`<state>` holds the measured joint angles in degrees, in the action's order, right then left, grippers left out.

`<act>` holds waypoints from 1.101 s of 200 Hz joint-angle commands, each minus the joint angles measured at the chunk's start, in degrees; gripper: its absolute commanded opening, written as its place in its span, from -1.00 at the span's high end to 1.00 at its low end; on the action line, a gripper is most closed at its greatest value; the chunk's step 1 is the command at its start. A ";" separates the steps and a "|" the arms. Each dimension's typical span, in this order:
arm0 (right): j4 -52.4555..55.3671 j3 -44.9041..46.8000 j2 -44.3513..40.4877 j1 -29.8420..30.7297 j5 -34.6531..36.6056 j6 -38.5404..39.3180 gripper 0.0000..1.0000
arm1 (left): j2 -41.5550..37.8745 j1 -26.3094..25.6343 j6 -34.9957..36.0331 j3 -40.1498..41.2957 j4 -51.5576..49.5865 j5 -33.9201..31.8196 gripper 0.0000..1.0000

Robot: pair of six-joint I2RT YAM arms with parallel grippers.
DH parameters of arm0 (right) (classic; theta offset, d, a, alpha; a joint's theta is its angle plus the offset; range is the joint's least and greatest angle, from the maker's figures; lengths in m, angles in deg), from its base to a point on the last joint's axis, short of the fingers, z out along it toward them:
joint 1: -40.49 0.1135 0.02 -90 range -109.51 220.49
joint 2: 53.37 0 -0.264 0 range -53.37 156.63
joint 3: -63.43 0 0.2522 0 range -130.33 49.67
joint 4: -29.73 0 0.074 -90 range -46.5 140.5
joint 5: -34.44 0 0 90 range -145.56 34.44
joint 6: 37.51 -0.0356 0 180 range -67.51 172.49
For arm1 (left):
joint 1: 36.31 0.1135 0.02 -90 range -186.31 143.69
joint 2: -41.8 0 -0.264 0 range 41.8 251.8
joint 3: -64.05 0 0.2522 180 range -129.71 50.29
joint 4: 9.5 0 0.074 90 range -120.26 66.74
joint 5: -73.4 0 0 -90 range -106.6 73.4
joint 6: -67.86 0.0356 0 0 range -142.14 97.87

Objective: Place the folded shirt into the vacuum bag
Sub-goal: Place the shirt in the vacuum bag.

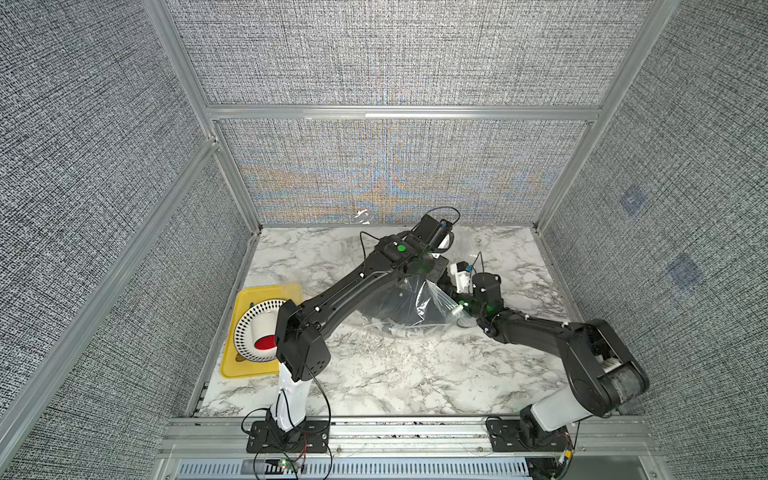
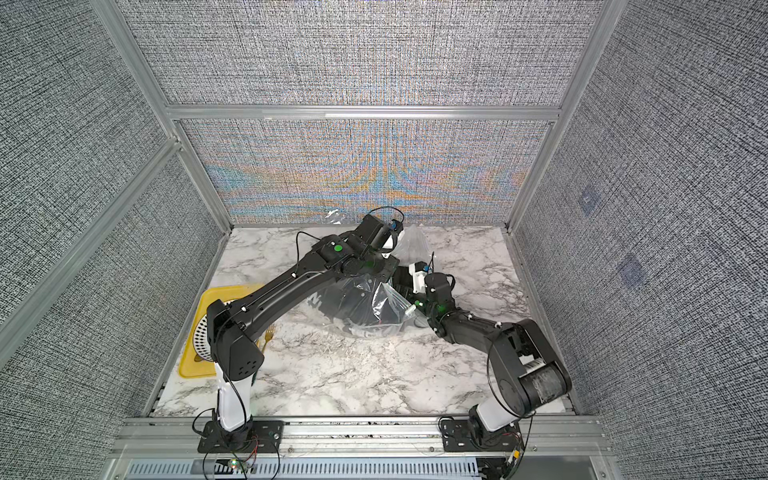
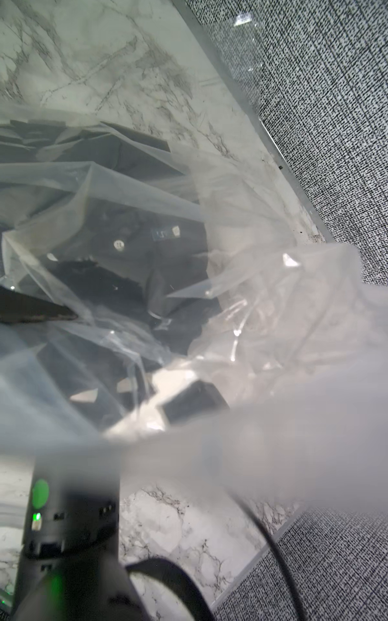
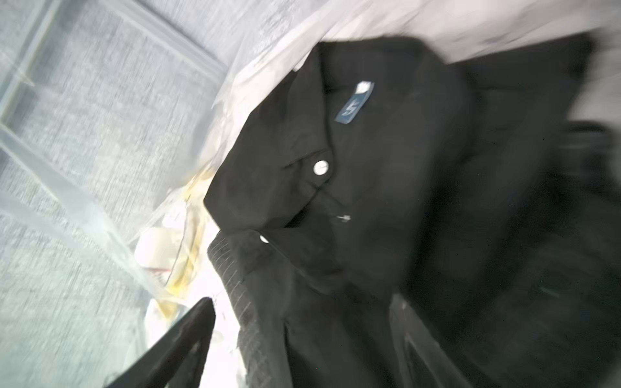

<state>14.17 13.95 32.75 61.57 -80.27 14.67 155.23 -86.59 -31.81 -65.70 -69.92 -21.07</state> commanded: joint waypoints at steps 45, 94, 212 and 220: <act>13.34 1.39 -18.83 -6.54 4.76 5.40 -0.67 | -2.53 0.10 0.53 2.26 -0.78 5.99 1.00; 20.14 0.80 -26.12 -18.29 1.33 8.38 -0.65 | -4.04 0.01 0.45 4.77 -0.87 12.27 0.98; 20.62 -5.78 -9.63 -27.88 -17.71 16.15 -0.54 | -5.67 -0.54 0.53 6.75 -1.22 14.21 0.93; 21.14 -6.89 -8.65 -27.14 -17.78 17.29 -0.54 | -5.67 -0.61 0.70 6.66 -1.25 14.52 0.93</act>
<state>37.85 9.51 21.96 33.47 -92.48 28.66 150.14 -87.14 -31.65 -58.88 -70.66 -7.89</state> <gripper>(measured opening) 0.770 0.048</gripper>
